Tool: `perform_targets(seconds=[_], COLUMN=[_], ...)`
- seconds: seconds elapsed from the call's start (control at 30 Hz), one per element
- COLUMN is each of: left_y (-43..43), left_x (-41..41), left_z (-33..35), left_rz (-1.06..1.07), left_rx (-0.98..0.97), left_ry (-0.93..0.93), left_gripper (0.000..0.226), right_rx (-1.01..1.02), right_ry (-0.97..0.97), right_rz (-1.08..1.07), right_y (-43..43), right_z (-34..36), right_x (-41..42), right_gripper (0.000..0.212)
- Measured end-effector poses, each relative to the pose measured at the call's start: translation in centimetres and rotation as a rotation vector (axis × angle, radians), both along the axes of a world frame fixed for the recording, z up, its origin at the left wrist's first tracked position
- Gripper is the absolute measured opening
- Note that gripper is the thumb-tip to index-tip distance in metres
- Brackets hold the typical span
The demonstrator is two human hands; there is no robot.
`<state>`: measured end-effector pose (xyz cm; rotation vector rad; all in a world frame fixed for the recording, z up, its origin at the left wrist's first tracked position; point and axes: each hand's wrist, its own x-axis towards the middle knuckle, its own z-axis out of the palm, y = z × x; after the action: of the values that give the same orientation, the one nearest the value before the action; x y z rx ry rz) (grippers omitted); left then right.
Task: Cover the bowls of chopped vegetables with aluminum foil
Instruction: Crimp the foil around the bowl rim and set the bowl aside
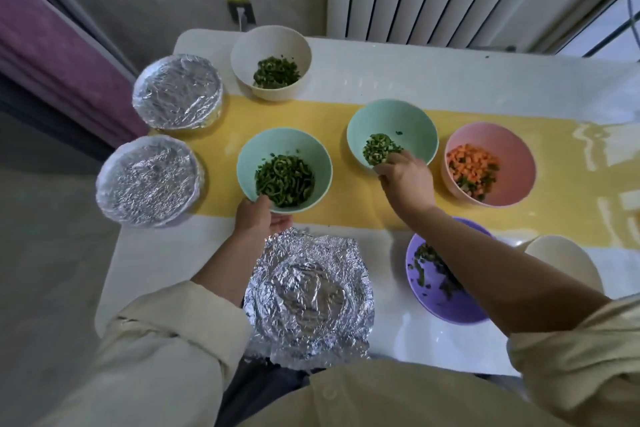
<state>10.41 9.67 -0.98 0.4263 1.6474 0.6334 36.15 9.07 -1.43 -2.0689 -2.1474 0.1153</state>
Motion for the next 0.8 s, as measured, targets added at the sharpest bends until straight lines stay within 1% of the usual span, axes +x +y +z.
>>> perform_targets(seconds=[0.17,0.27,0.33,0.4,0.47,0.53,0.57,0.6,0.67,0.73,0.8], left_y=[0.8,1.2,1.4,1.4,1.8,2.7,3.3,3.9,5.6,7.8,10.5], left_x=[1.5,2.2,2.2,1.8,0.9,-0.1,-0.5,-0.8,-1.3,-1.3,-1.2], left_z=[0.3,0.4,0.2,0.2,0.1,-0.1,-0.1,-0.1,0.0,0.0,-0.2], left_rz=[-0.159,-0.247,-0.344,-0.436,-0.484,-0.457,-0.433,-0.403,-0.35,-0.361,-0.337], left_rx=[-0.049,-0.07,-0.101,-0.121,-0.124,-0.074,-0.012,0.058,0.165,0.214,0.212], left_ry=[-0.012,0.008,0.041,0.065,0.099,0.208,0.292,0.36,0.425,0.431,0.391], left_gripper=[0.035,0.033,0.032,0.031,0.039,0.058,0.061,0.059,0.049,0.037,0.031], right_rx=[-0.009,-0.004,0.019,0.088,0.191,0.254,0.246,0.206,0.043,-0.105,-0.175], right_ry=[0.003,0.012,0.038,0.089,0.14,0.218,0.278,0.337,0.383,0.307,0.237], right_rz=[-0.109,-0.114,-0.107,-0.109,-0.08,-0.015,0.014,0.025,0.001,-0.039,-0.069], right_y=[1.6,2.1,1.9,1.8,2.1,2.8,3.2,3.5,4.2,4.8,5.8], right_z=[-0.3,-0.6,-0.8,-0.6,-0.1,0.7,1.0,1.2,1.1,0.6,0.7], right_x=[3.0,3.7,3.4,2.8,1.8,0.1,-0.9,-2.0,-3.8,-4.7,-4.9], right_gripper=[0.026,0.026,0.033,0.041,0.044,0.044,0.042,0.041,0.042,0.043,0.037])
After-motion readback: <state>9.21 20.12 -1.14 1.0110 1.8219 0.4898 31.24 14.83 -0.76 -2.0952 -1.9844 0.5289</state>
